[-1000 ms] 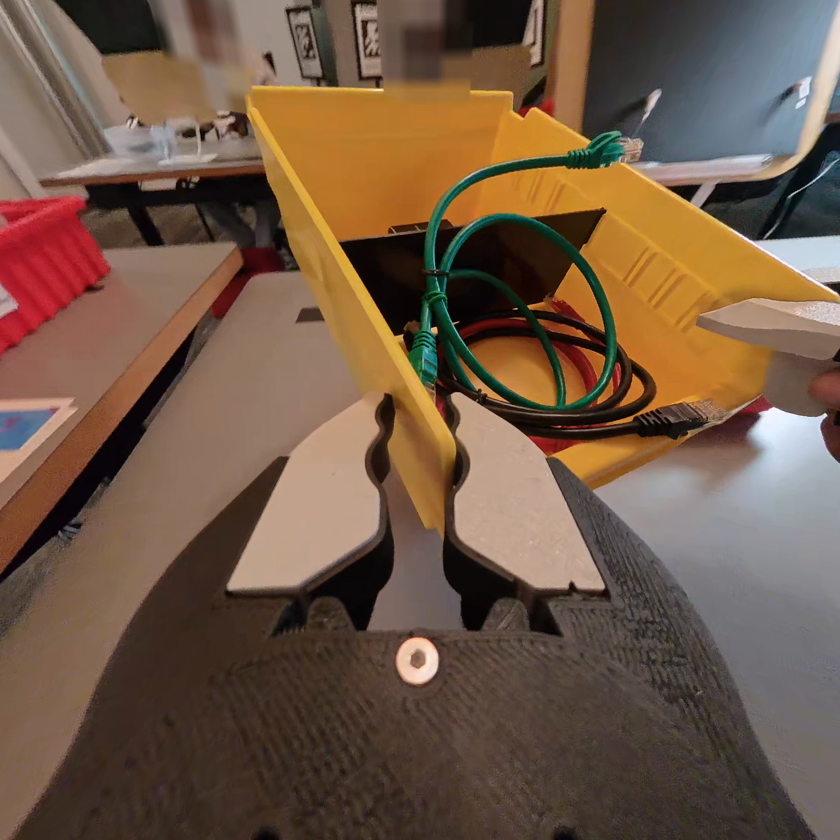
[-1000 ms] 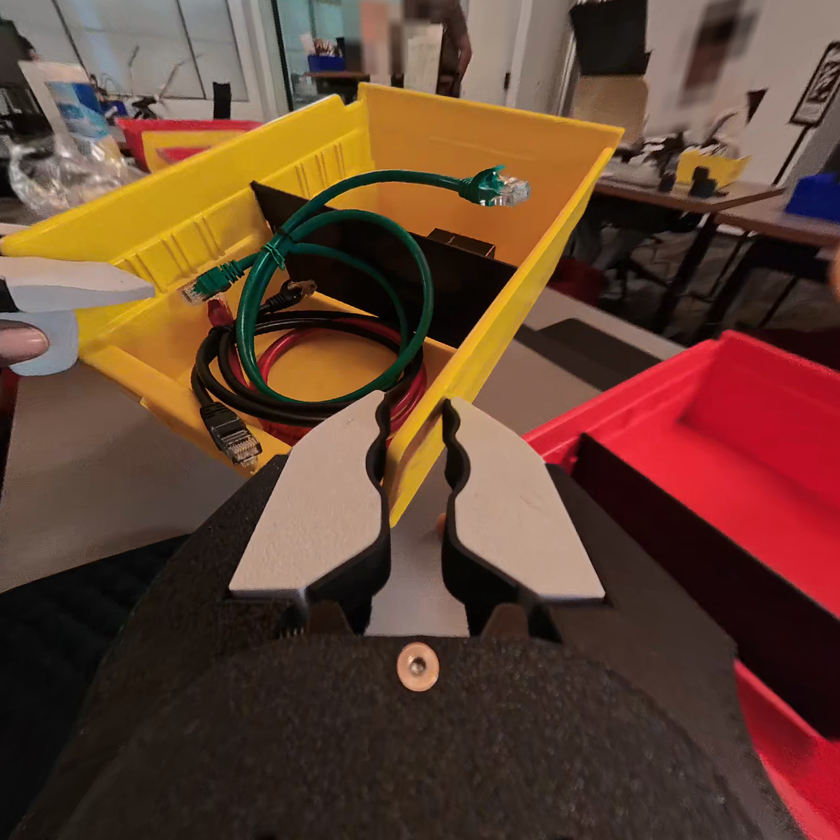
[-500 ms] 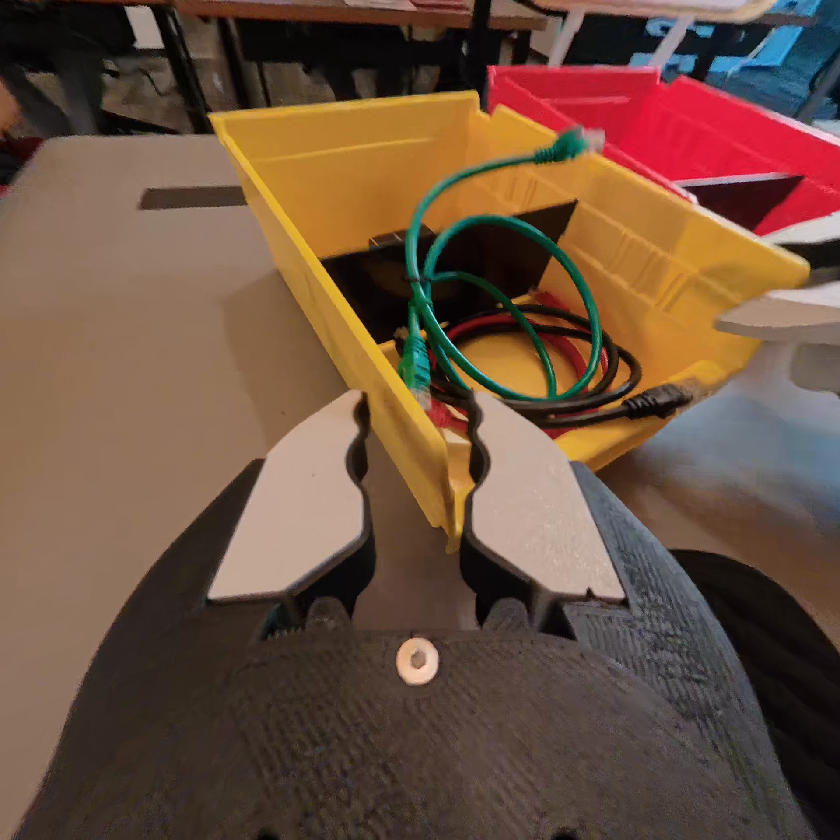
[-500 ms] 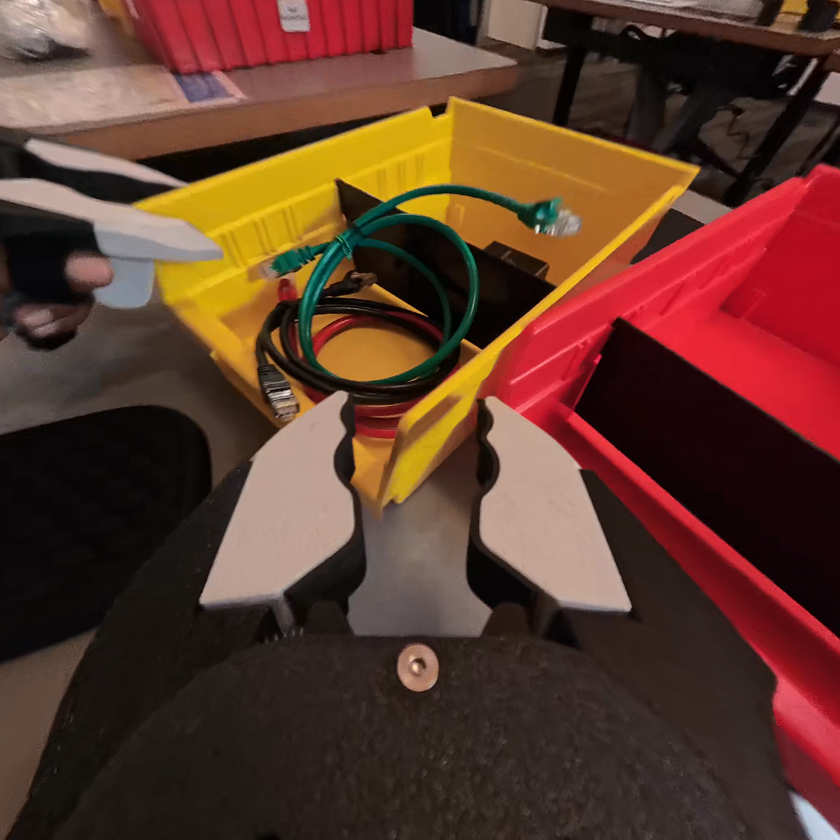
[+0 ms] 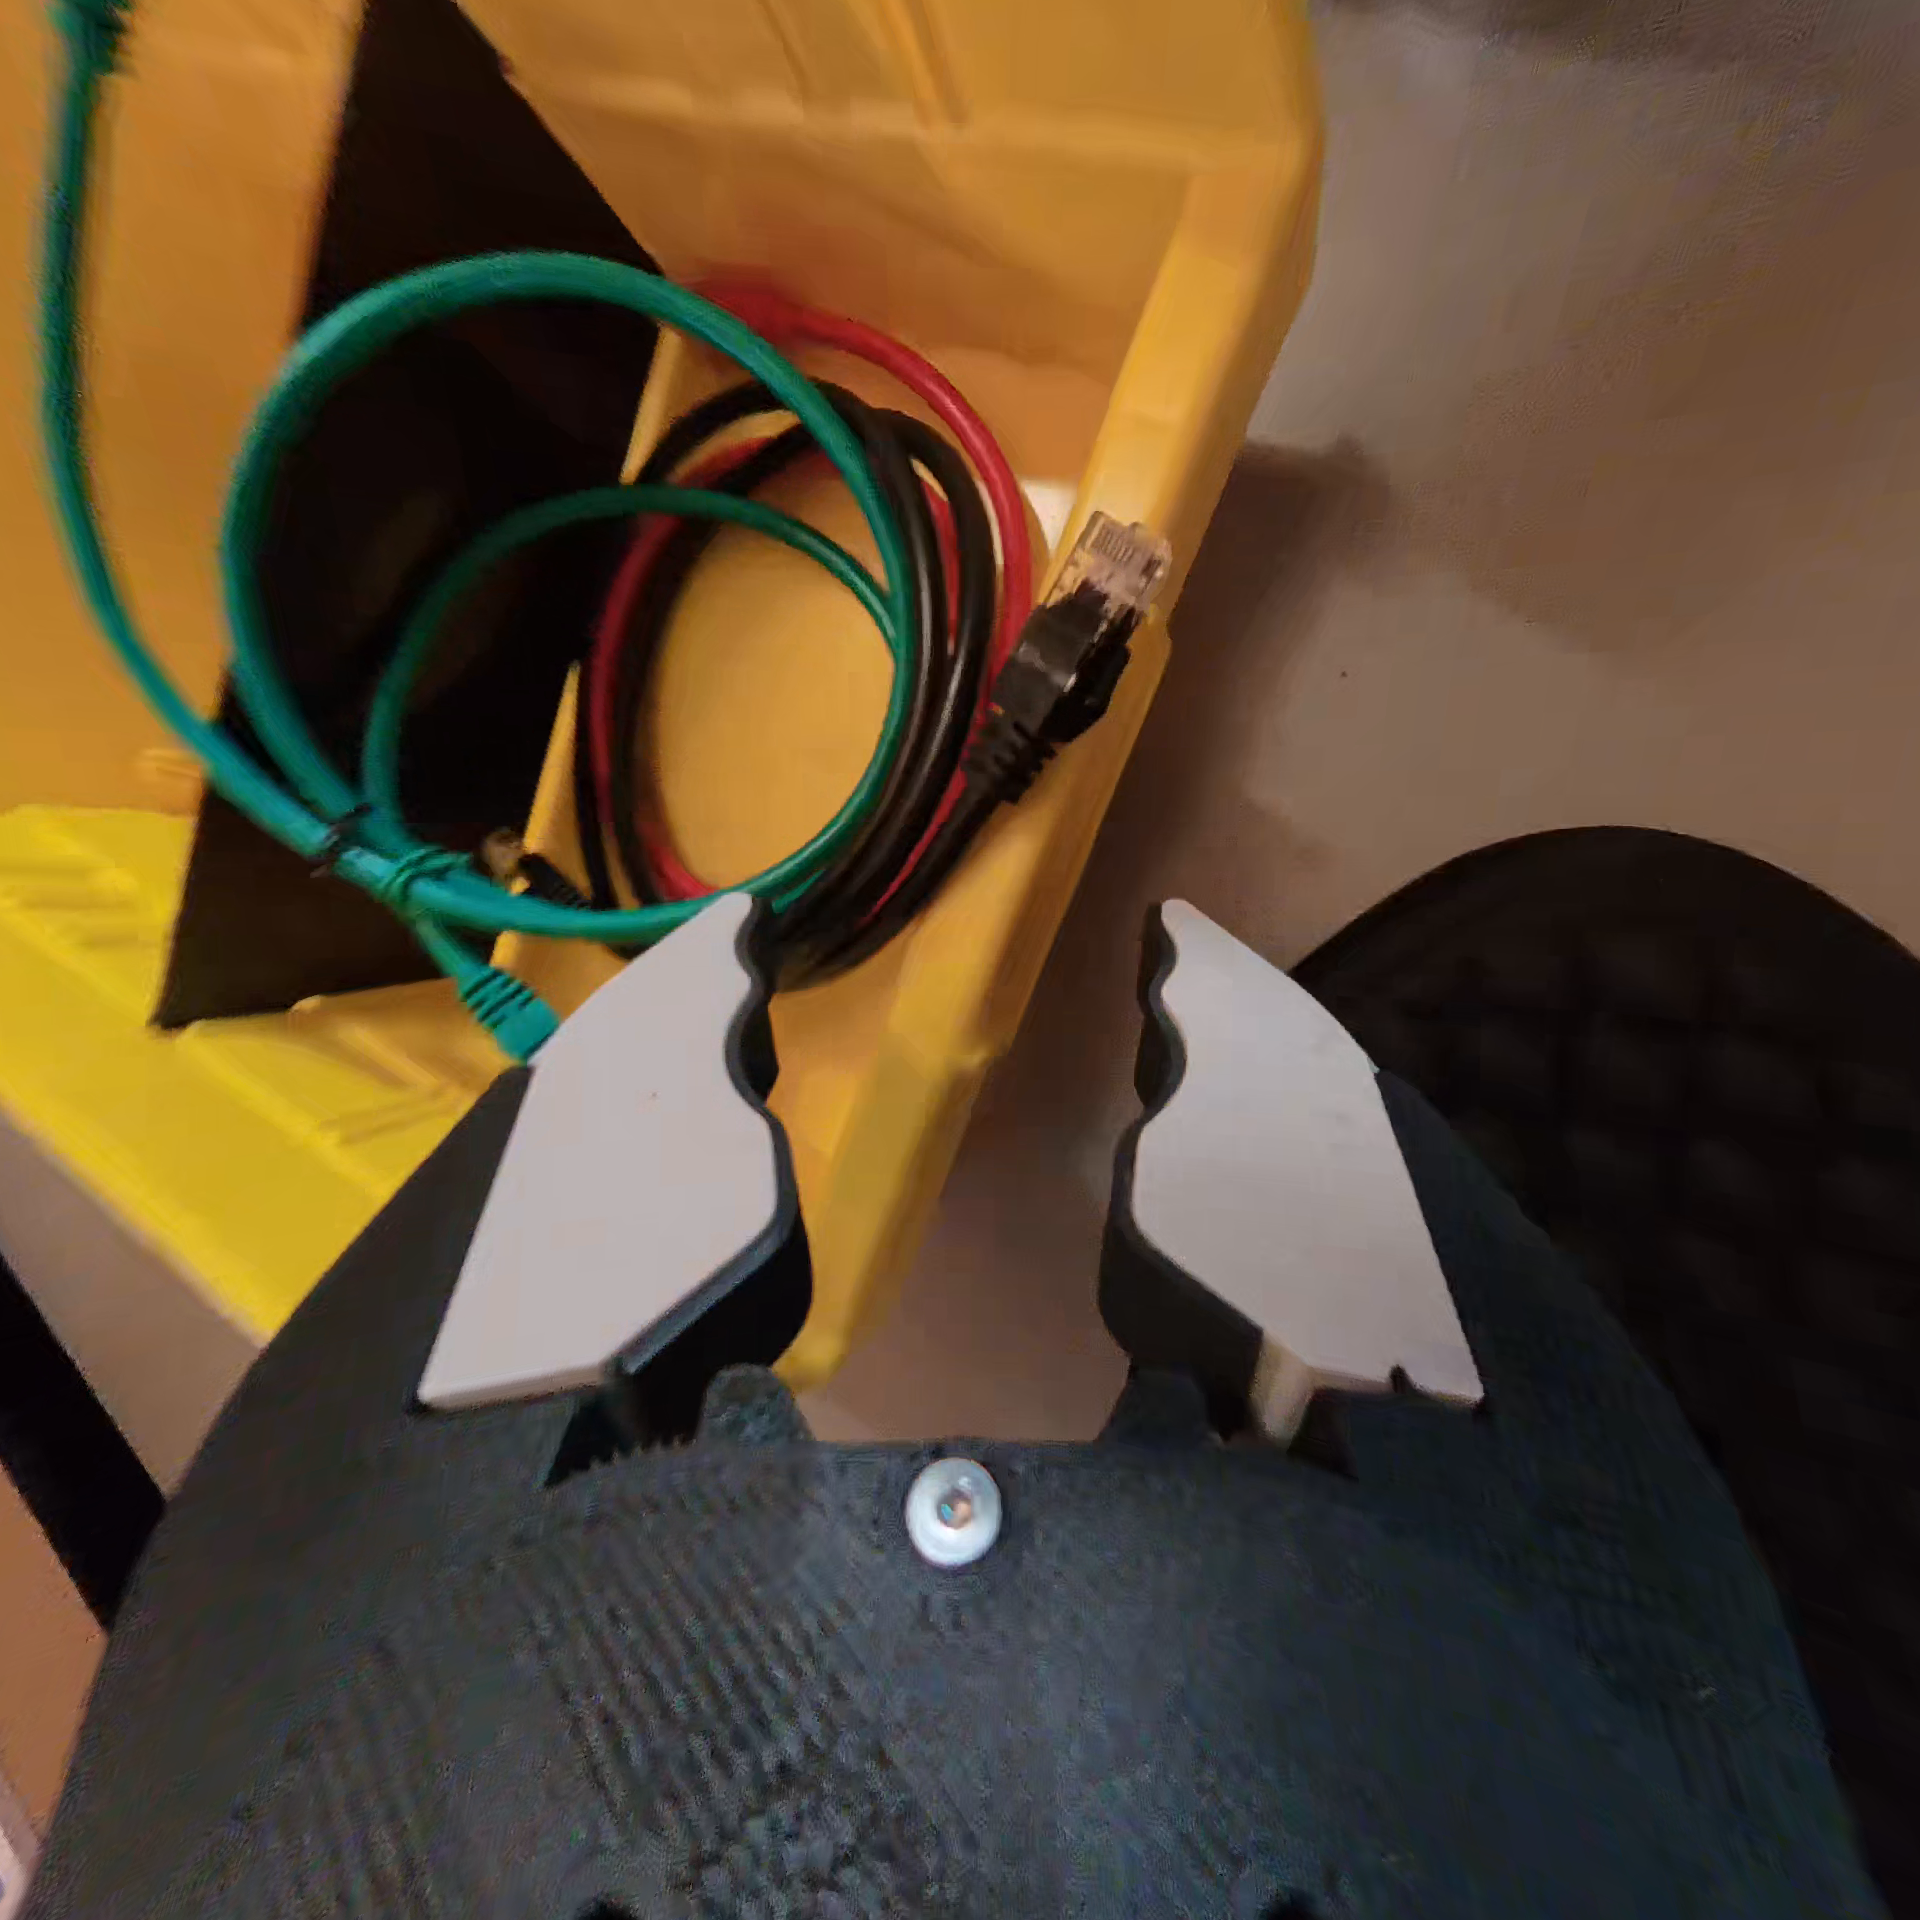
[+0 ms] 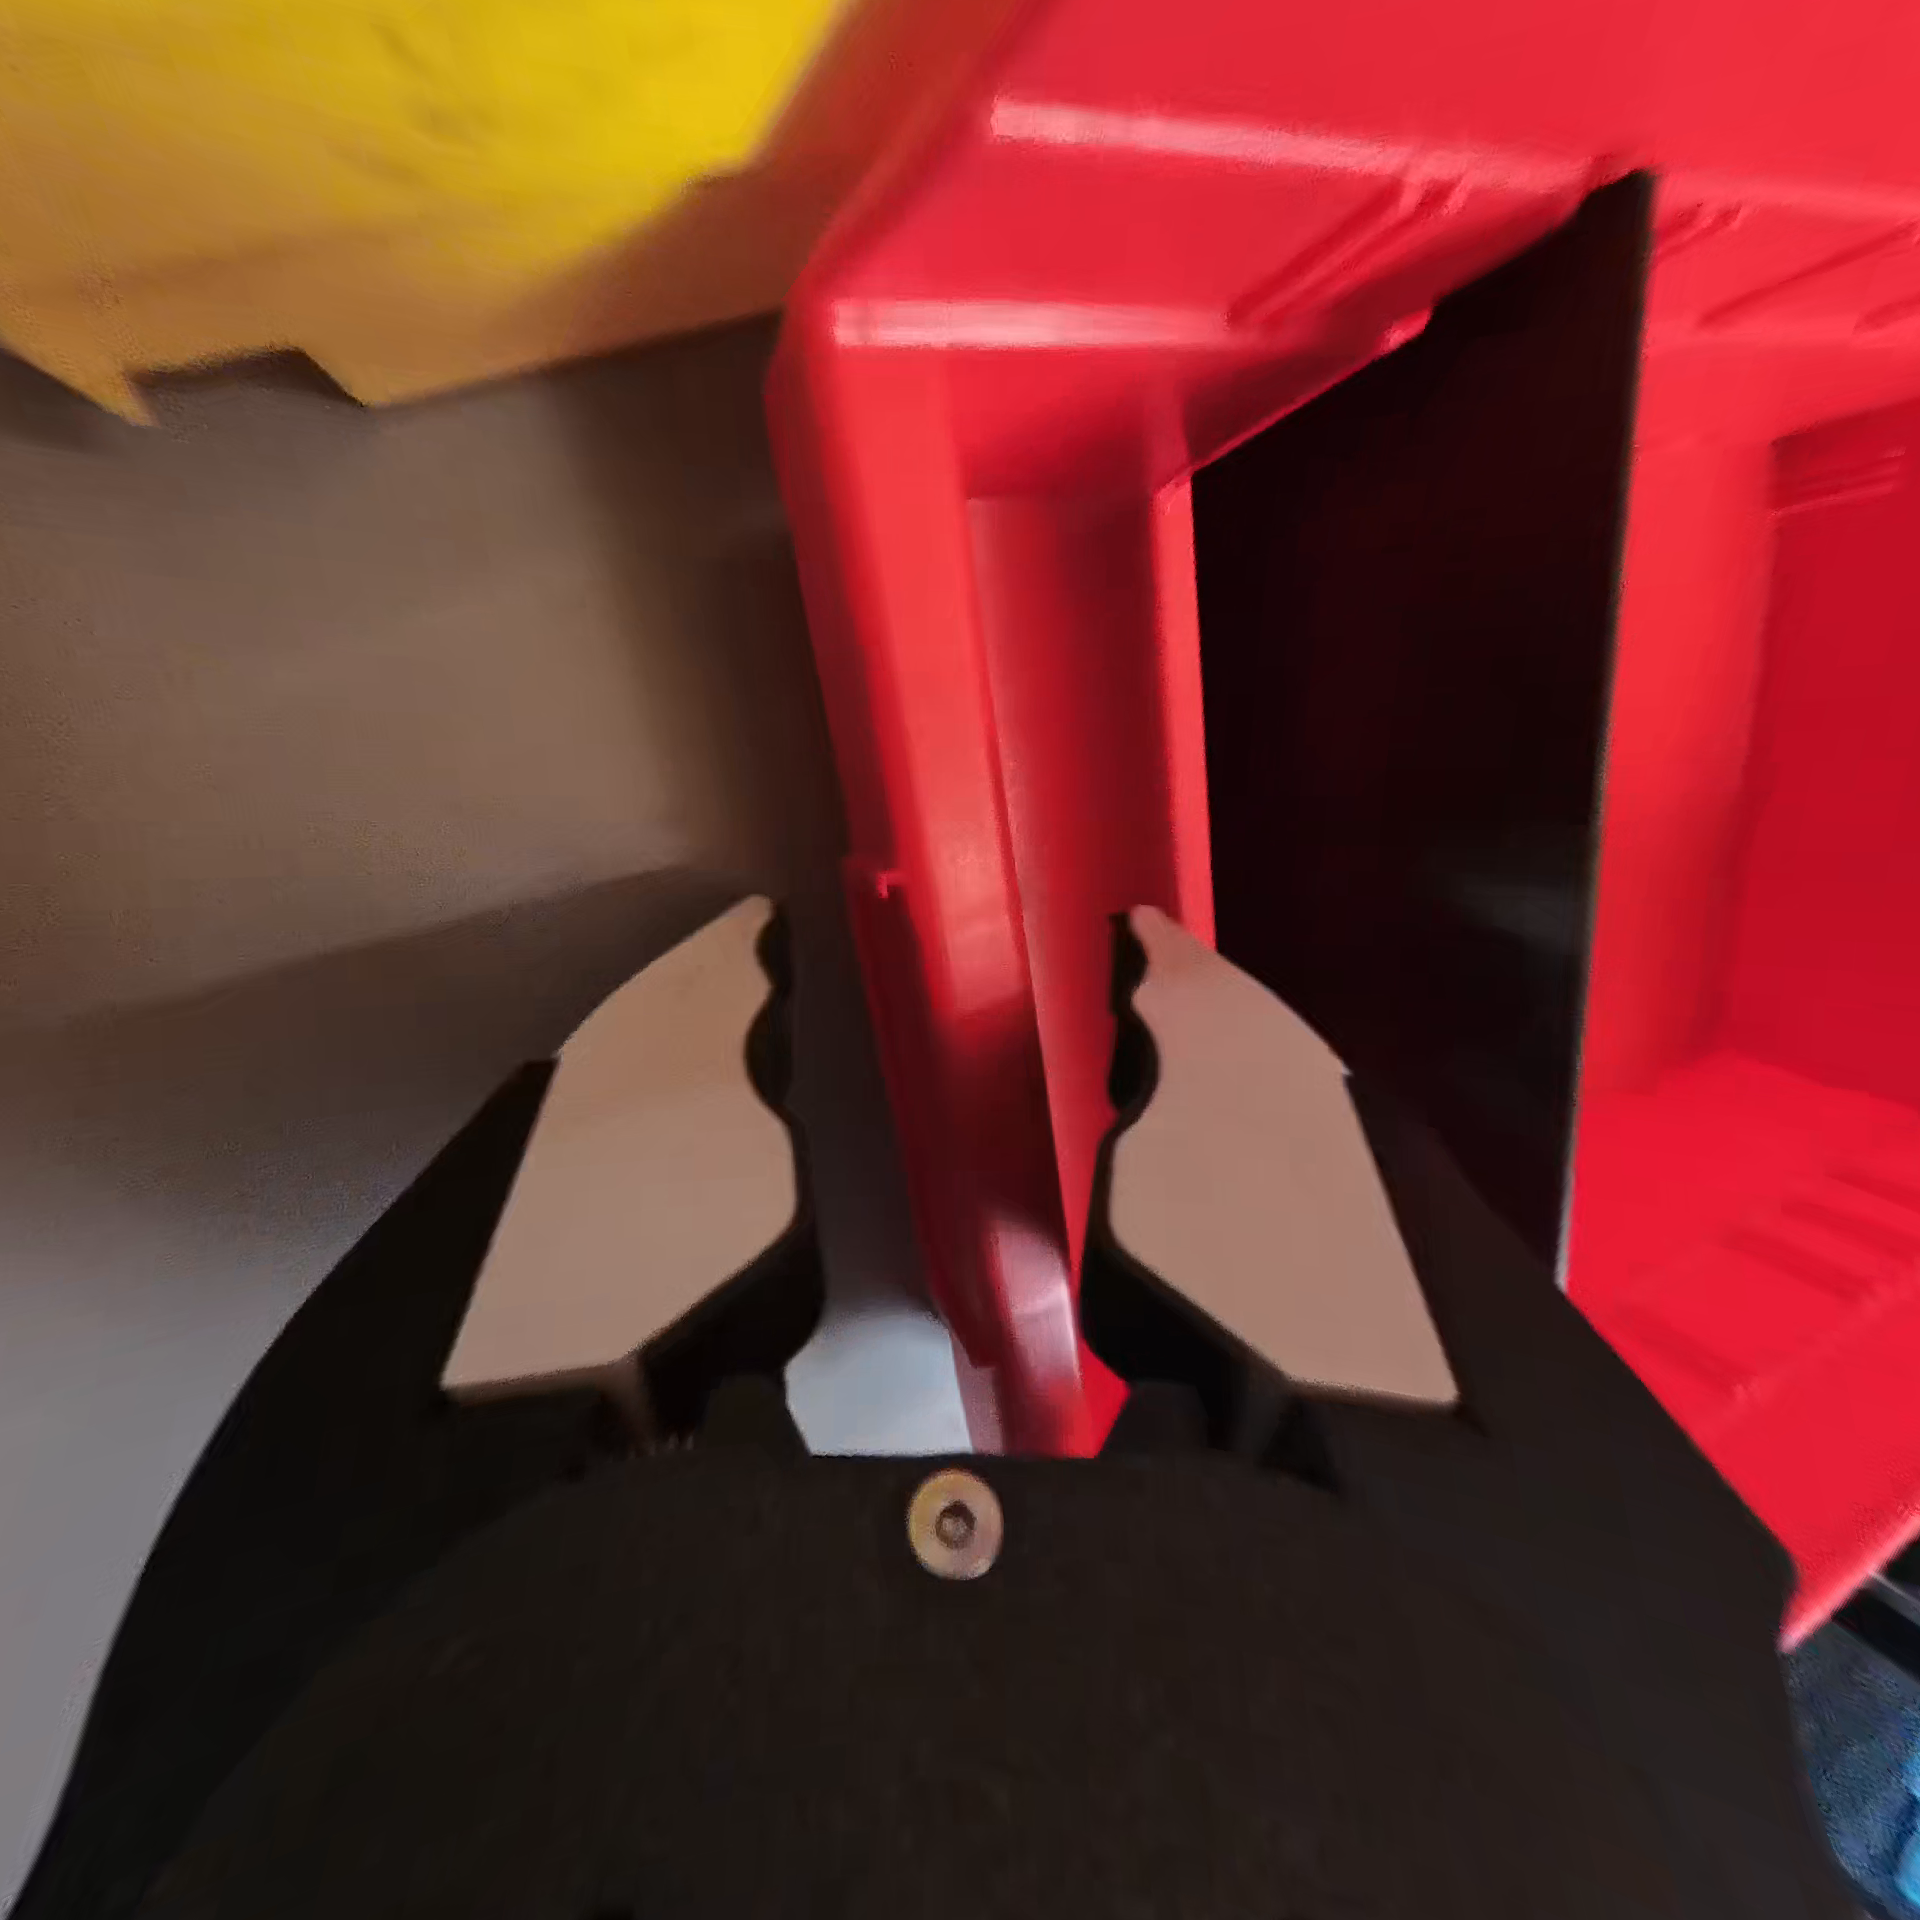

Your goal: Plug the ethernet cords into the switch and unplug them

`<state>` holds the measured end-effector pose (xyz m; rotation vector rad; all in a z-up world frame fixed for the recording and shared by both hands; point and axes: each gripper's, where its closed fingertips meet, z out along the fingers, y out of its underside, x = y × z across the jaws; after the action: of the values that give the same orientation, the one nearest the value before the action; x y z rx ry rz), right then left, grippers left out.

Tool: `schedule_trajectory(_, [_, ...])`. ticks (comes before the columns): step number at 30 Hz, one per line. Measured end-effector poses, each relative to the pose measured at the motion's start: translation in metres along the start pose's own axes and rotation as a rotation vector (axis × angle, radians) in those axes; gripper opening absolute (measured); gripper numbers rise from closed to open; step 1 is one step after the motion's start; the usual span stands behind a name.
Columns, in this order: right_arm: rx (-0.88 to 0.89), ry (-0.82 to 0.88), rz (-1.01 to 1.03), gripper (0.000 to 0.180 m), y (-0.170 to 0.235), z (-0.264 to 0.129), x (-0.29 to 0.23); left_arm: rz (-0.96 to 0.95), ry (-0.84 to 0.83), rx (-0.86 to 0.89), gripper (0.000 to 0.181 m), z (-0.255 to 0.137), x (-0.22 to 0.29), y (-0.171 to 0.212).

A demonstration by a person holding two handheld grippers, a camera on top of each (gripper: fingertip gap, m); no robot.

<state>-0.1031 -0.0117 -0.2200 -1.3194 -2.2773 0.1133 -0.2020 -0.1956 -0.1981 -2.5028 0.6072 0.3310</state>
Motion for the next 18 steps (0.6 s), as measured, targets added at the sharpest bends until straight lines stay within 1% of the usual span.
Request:
schedule_trajectory(1, [0.001,0.006,0.006,0.041,0.002,0.002,0.001,0.017,0.01,-0.023,0.066,0.008,0.0,0.0])
schedule_trajectory(2, [0.016,-0.001,0.022,0.035,0.004,0.001,0.0,0.033,0.008,-0.039,0.061,0.014,-0.002,-0.001])
schedule_trajectory(4, [0.043,0.017,0.044,0.038,0.012,-0.005,-0.001,0.036,0.036,-0.051,0.053,0.019,0.0,-0.004])
schedule_trajectory(7, [0.043,0.046,0.071,0.039,0.037,-0.021,-0.011,0.013,0.028,-0.027,0.049,0.022,0.001,-0.009])
schedule_trajectory(13, [-0.005,0.142,0.098,0.035,0.109,-0.055,-0.022,0.007,-0.016,0.001,0.048,0.022,0.002,-0.012])
schedule_trajectory(18, [-0.065,0.195,0.096,0.033,0.17,-0.069,-0.005,-0.04,-0.046,0.004,0.048,0.03,-0.004,-0.021])
